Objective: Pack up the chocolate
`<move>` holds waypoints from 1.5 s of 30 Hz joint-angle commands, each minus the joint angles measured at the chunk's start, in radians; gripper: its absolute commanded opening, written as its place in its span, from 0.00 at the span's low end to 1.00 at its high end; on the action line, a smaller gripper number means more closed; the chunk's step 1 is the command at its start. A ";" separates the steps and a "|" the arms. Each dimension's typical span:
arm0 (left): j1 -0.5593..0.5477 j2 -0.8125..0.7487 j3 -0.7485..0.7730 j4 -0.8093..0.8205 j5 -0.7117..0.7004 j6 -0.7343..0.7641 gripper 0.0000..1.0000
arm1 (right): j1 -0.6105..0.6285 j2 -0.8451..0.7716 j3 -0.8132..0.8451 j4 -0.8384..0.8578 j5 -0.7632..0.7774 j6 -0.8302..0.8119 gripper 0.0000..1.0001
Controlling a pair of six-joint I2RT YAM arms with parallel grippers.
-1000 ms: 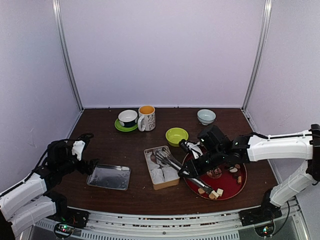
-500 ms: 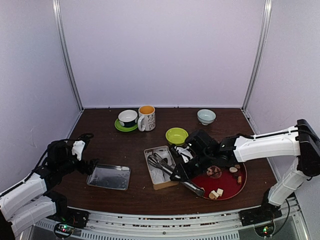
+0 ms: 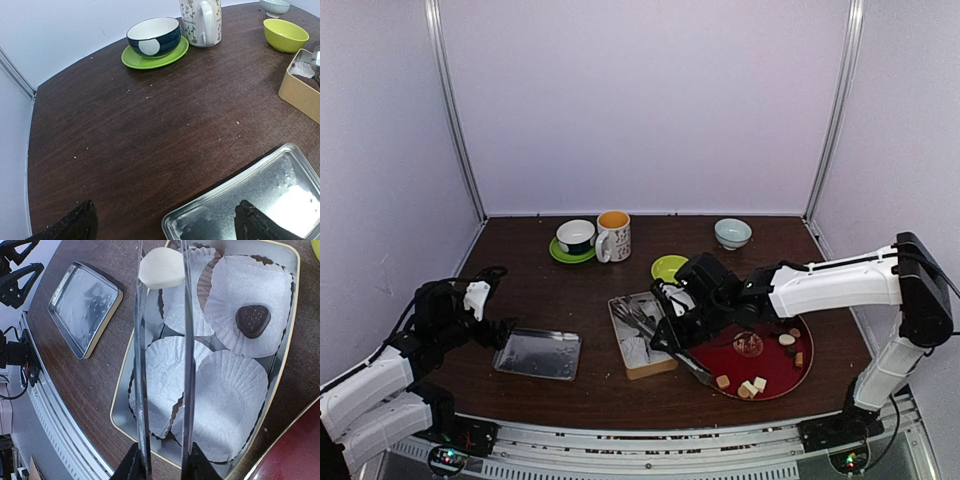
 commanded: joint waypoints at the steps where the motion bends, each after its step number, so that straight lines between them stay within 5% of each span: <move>1: 0.005 -0.004 0.011 0.026 0.016 0.015 0.98 | 0.002 0.019 0.039 0.016 0.042 0.010 0.27; 45: 0.005 -0.003 0.012 0.025 0.016 0.015 0.98 | -0.018 0.032 0.068 0.064 -0.006 0.027 0.39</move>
